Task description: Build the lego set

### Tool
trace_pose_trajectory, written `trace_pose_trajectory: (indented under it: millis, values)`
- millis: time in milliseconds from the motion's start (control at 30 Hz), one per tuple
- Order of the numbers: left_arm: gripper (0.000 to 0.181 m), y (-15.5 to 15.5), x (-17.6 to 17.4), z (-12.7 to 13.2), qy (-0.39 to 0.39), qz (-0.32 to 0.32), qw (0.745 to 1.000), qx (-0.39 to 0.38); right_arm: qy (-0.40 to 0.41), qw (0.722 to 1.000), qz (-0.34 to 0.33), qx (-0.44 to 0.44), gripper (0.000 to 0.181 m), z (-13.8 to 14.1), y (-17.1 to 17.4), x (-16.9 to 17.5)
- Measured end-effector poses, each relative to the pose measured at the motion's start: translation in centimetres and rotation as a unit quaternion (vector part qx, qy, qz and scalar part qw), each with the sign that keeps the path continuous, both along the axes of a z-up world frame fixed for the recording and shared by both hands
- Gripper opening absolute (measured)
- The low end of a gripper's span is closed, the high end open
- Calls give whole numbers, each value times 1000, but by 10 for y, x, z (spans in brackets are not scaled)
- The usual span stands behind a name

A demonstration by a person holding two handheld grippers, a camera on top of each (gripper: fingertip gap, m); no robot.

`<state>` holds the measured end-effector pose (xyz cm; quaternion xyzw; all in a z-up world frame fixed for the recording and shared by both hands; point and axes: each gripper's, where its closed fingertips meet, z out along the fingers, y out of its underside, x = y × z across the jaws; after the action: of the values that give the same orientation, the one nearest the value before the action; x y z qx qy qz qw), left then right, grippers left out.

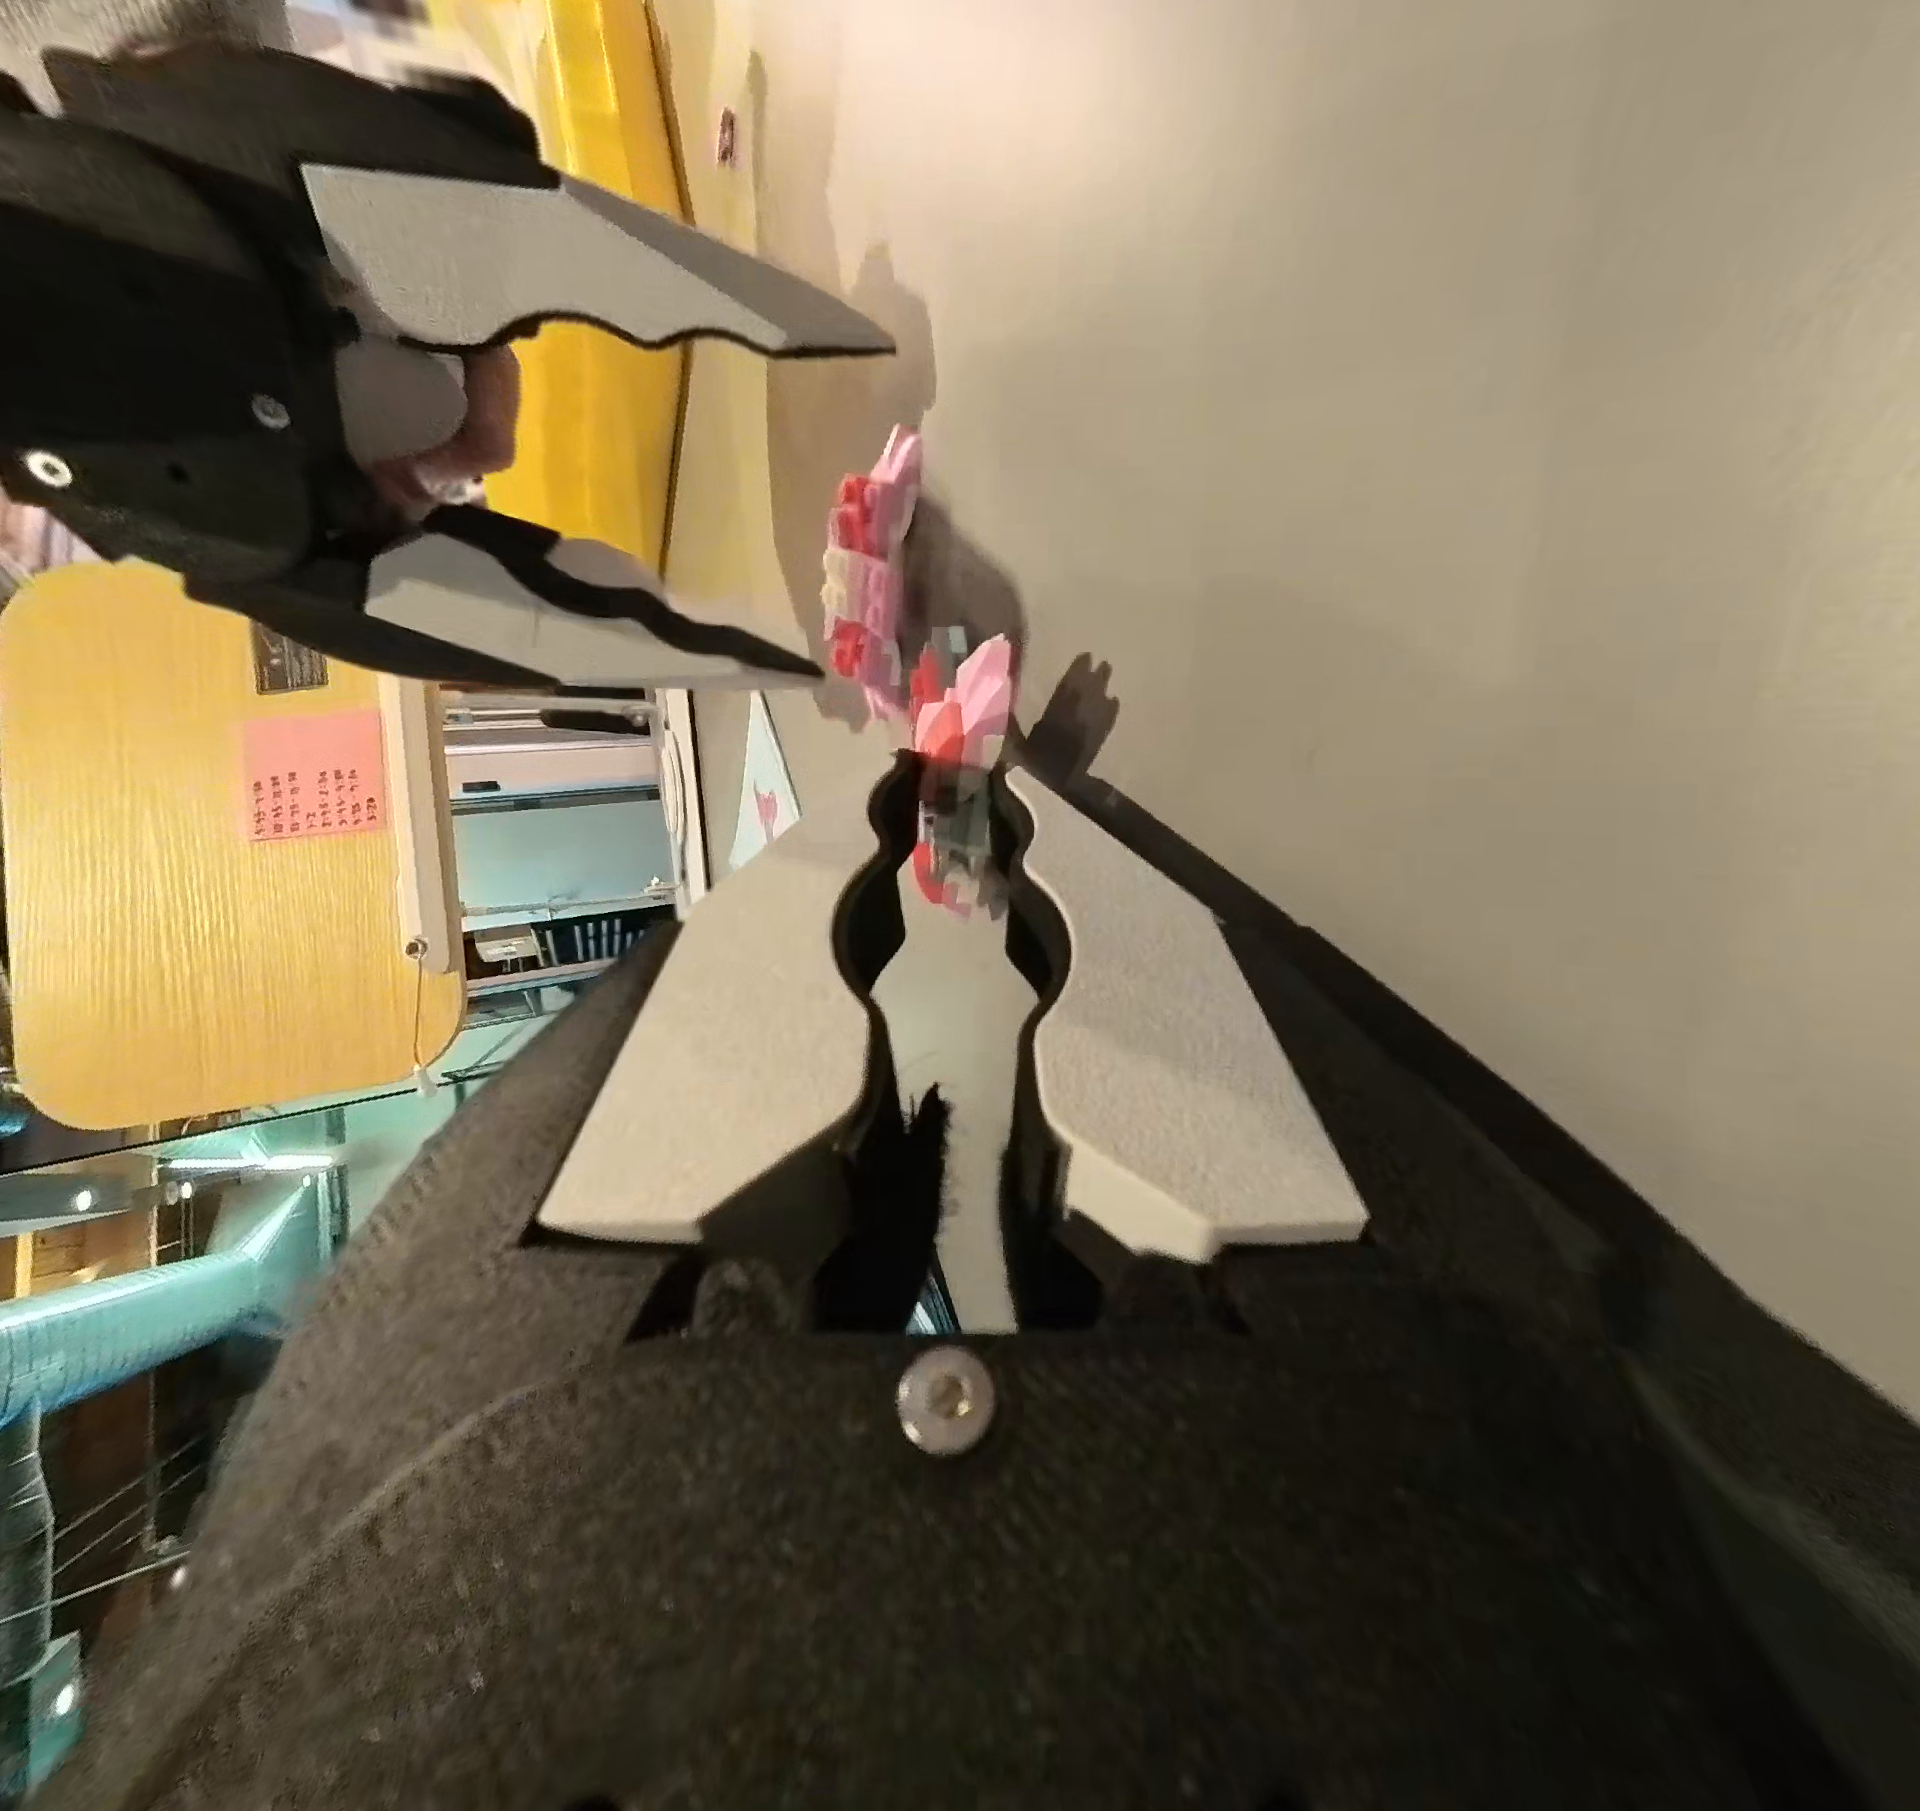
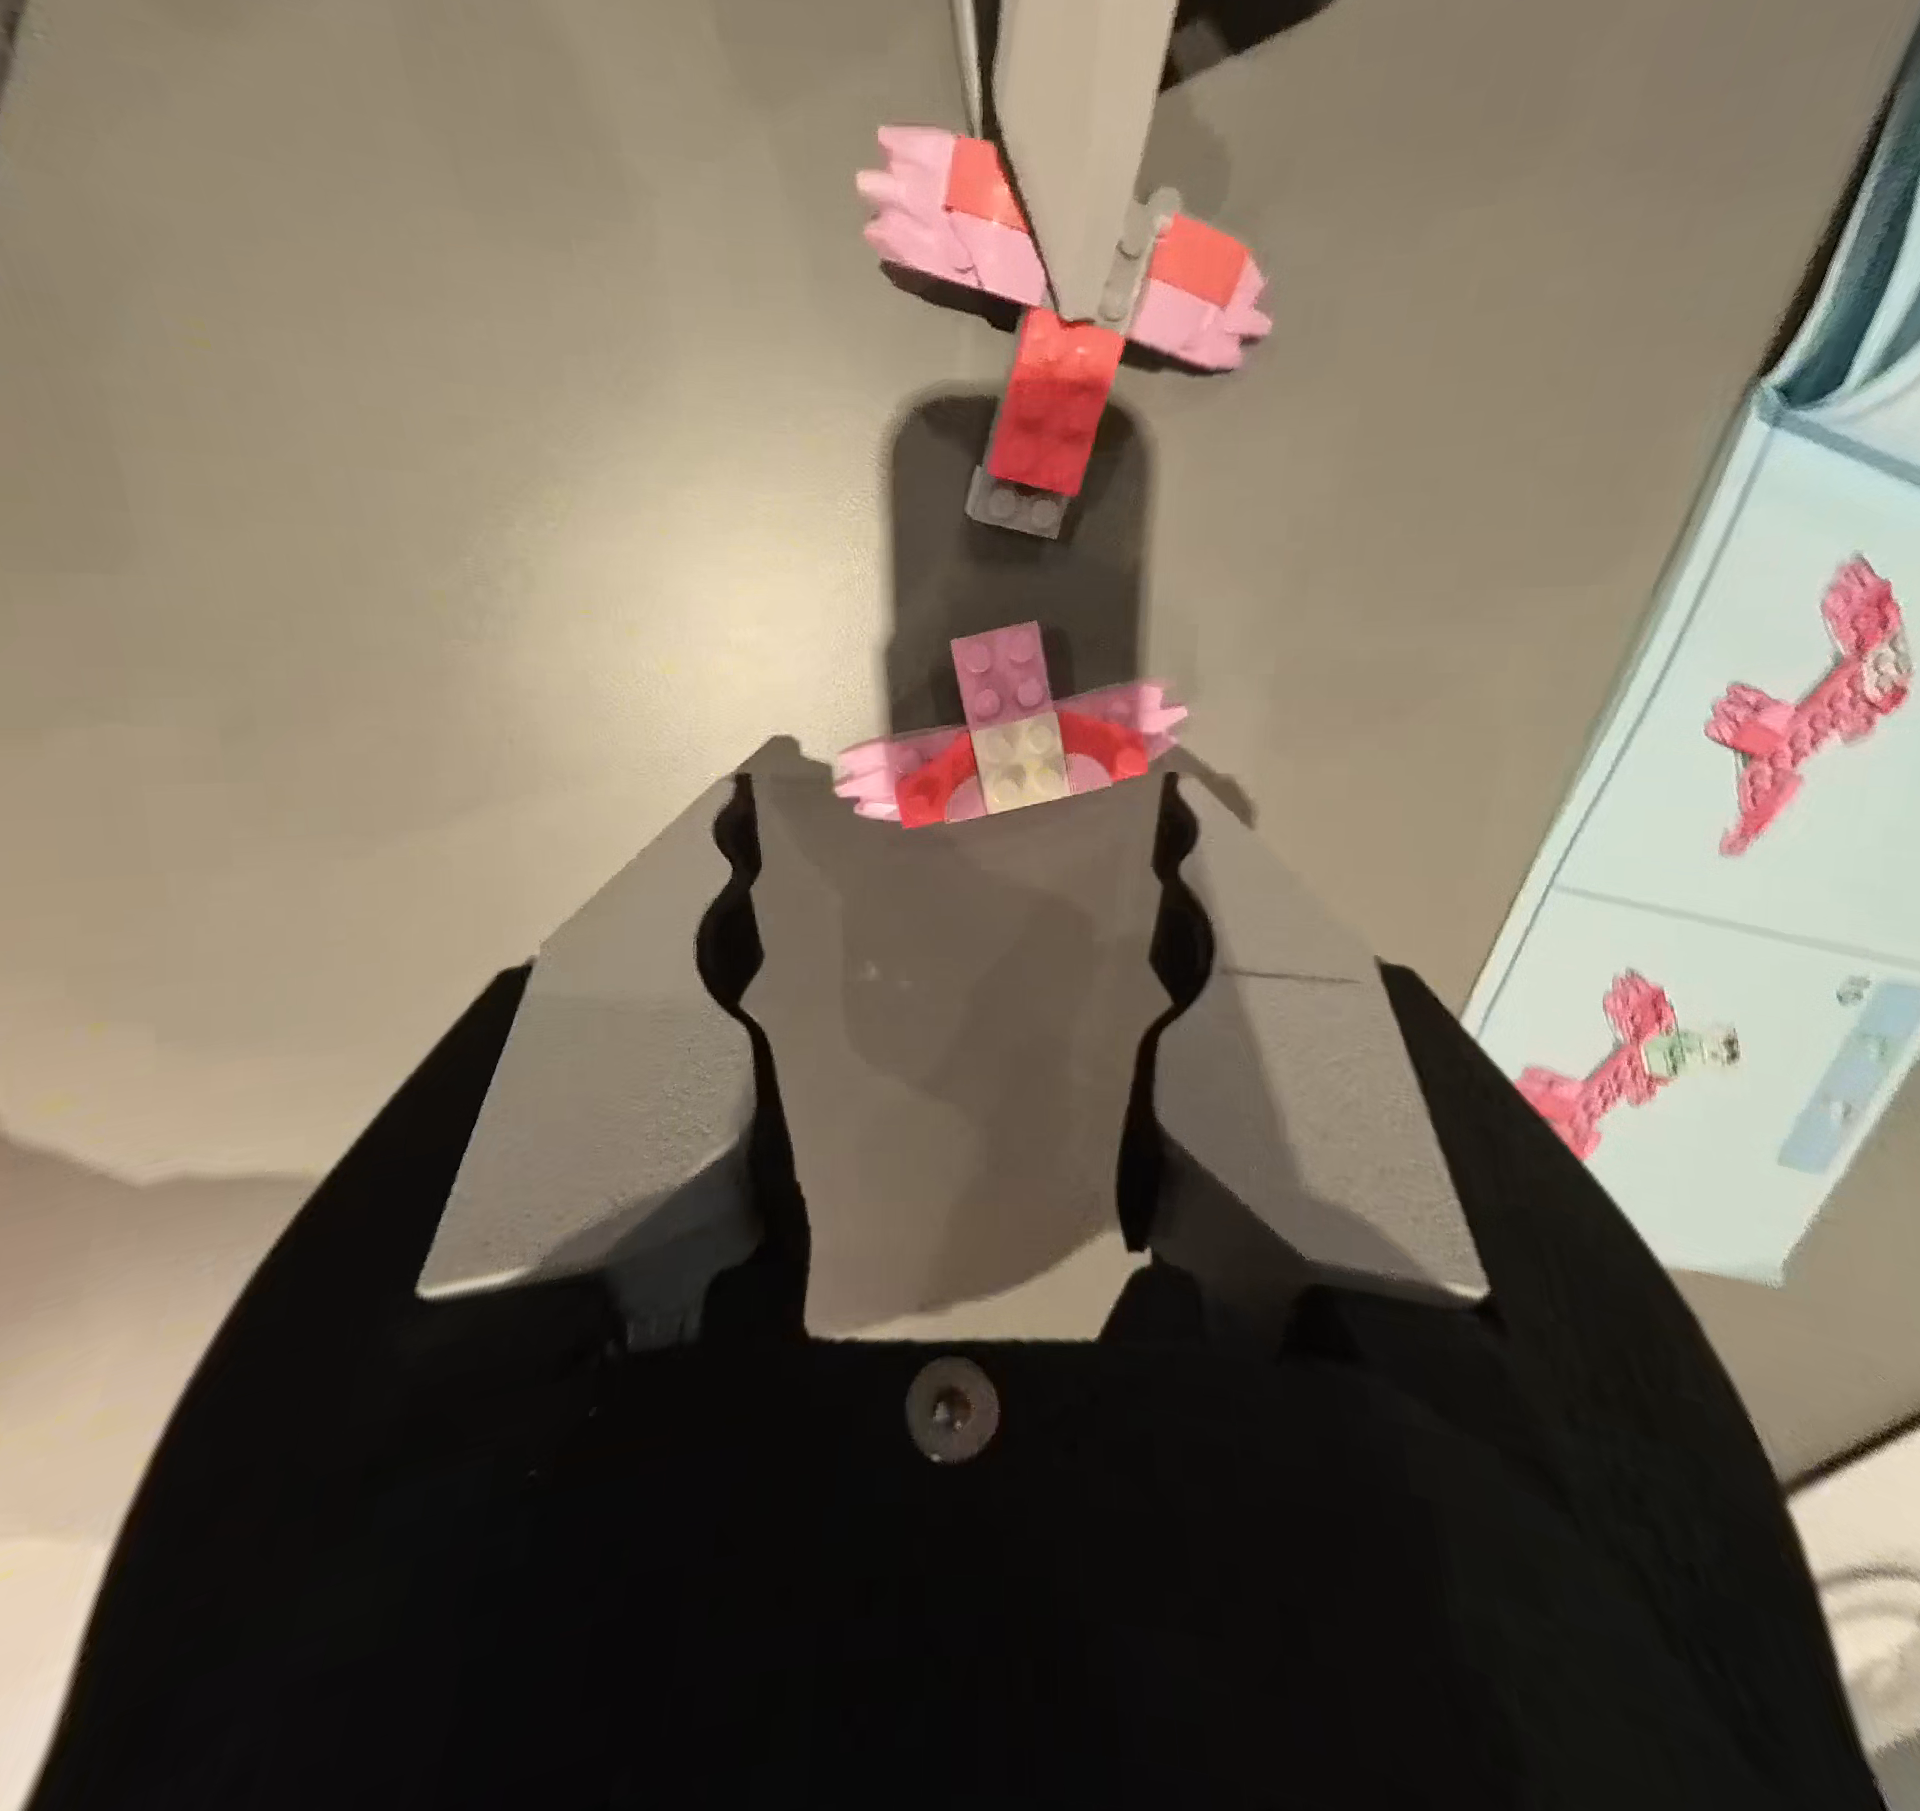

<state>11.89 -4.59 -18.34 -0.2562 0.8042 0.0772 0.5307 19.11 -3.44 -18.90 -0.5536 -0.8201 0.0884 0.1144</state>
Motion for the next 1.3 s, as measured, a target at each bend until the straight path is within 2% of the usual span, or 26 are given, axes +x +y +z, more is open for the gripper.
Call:
trace_pose_trajectory:
  millis: [167,333,500,633,733,1000,1100,1300]
  values:
    - [12,3,-1,0,-4,2,1000,-15,25,999,12,-46,59,7,7,-9]
    - [13,3,0,-1,-6,0,1000,-25,-1,998,34,-58,55,-1,9,-6]
    - [13,3,0,-1,-8,1,999,-32,-13,997,27,-76,50,-4,2,-6]
    - [13,2,2,-1,-9,1,1000,-27,1,997,-18,-80,49,-4,2,-9]
    - [13,1,3,-1,-8,-2,1000,-15,37,990,-83,-109,48,-3,0,-16]
    - [13,-2,5,-2,-10,-10,1000,0,159,939,-227,-201,48,1,-3,-30]
    - [13,-2,7,-1,-12,-9,1000,4,172,937,-237,-189,48,0,-3,-34]
    - [13,-2,8,-1,-16,-10,1000,1,138,952,-221,-159,48,-1,-7,-33]
